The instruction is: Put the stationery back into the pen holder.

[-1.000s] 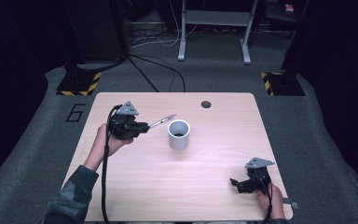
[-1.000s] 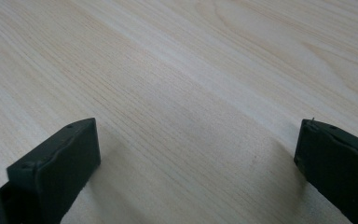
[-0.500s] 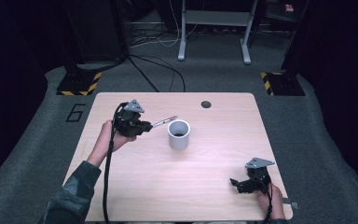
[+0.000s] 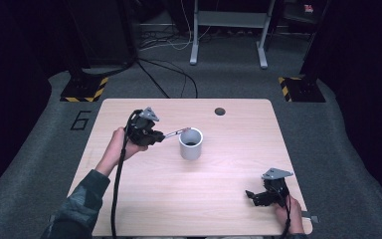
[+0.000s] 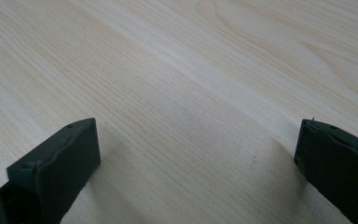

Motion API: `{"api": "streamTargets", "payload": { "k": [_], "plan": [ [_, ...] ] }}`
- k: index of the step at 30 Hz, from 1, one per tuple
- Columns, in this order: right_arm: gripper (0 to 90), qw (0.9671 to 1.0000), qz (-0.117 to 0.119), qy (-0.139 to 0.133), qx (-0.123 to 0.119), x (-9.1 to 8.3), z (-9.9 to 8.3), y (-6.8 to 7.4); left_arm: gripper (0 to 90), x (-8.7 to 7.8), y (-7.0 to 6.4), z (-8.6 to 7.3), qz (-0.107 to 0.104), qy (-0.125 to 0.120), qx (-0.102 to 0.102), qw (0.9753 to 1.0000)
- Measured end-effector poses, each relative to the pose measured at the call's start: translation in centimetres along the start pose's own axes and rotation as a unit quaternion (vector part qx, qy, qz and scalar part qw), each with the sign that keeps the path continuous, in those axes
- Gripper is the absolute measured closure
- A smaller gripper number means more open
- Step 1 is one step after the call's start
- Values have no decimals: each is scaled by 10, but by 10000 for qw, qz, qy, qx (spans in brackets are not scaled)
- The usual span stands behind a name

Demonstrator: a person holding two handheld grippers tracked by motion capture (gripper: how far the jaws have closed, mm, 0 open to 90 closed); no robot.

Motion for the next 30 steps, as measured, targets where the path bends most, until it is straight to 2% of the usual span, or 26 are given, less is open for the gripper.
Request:
{"api": "streamTargets", "payload": {
  "k": [9, 19, 22, 26, 27, 30],
  "plan": [
    [0, 10000, 1, 2, 2, 0, 0, 0, 809, 13, -3, 2, -50, 213, 15, 9998],
    [0, 10000, 0, 3, 0, 0, 0, 0, 809, 29, -6, 11, -165, 454, 7, 9988],
    [0, 10000, 0, 0, 3, 0, 0, 0, 809, 32, -5, 13, -184, 552, 89, 9983],
    [0, 10000, 2, 3, 1, 0, 0, 0, 809, 37, -7, 16, -215, 628, 15, 9978],
    [0, 10000, 0, 1, 1, 0, 0, 0, 809, 38, -6, 17, -189, 632, 63, 9978],
    [0, 10000, 1, 0, 3, 0, 0, 0, 808, 42, -7, 18, -225, 682, 24, 9974]
  ]
}}
Point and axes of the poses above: each handheld gripper's, and its own axes: x roughly forward along the jaws, z roughly out of its top, y roughly to its left, the point moved 7 cm from there along x, roughly forward along the jaws, and after that the axes turned 2 degrees about y, right-handed, at the moved point
